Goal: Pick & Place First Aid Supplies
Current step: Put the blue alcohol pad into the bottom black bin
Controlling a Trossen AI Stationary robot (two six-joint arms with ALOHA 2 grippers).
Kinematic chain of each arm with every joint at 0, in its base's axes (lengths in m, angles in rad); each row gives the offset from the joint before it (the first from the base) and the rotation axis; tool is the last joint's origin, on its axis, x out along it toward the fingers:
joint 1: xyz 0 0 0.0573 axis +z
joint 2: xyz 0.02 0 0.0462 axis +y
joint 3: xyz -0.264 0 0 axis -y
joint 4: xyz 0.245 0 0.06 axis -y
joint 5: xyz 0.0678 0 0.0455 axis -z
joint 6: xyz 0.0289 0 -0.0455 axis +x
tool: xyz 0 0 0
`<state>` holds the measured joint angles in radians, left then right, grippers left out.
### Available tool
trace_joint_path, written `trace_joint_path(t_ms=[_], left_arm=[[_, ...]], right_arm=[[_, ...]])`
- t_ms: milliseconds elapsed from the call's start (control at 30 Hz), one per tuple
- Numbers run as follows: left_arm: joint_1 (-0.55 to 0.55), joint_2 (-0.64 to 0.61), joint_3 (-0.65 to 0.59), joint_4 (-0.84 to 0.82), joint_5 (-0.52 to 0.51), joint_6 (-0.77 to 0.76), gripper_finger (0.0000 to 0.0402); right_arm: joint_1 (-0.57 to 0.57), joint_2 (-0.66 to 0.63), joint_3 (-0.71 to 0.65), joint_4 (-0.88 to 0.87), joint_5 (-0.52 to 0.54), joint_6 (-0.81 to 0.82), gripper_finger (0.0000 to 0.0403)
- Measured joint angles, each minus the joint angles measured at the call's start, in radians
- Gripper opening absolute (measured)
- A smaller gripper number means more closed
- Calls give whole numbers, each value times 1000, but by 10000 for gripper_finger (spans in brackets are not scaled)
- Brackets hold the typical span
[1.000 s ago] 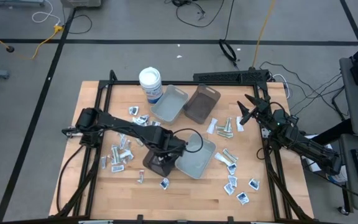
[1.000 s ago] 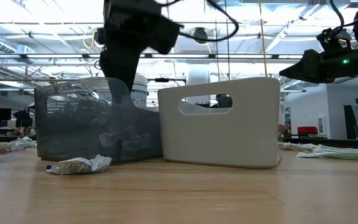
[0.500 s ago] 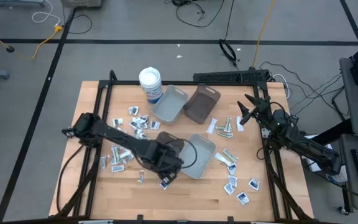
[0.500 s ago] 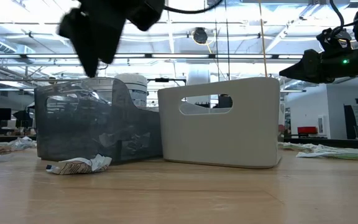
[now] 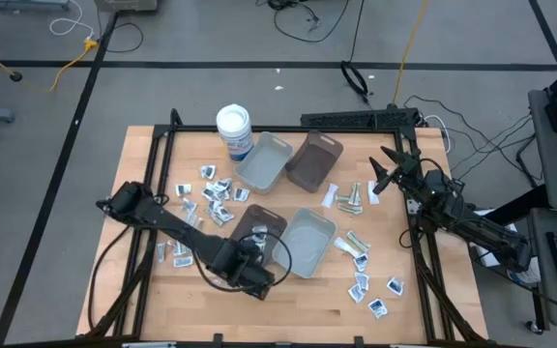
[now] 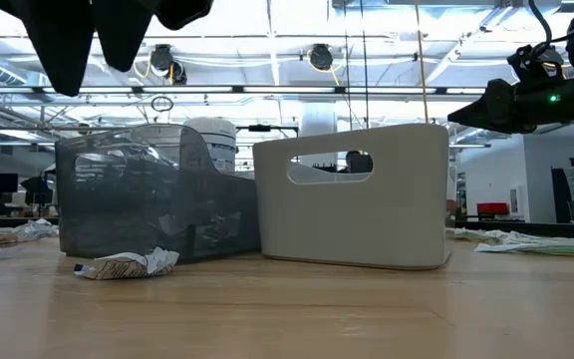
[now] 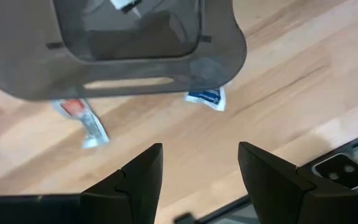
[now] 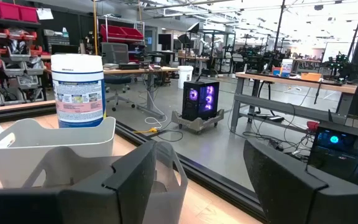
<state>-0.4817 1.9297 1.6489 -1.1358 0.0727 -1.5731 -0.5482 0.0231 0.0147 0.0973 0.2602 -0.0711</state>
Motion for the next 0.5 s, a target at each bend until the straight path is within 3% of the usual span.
trace_joint_path(t_ms=[500], left_arm=[[-20, 162, -1, 208, -57, -123, 216]], right_arm=[[0, 0, 0, -1, 0, 0, 238]])
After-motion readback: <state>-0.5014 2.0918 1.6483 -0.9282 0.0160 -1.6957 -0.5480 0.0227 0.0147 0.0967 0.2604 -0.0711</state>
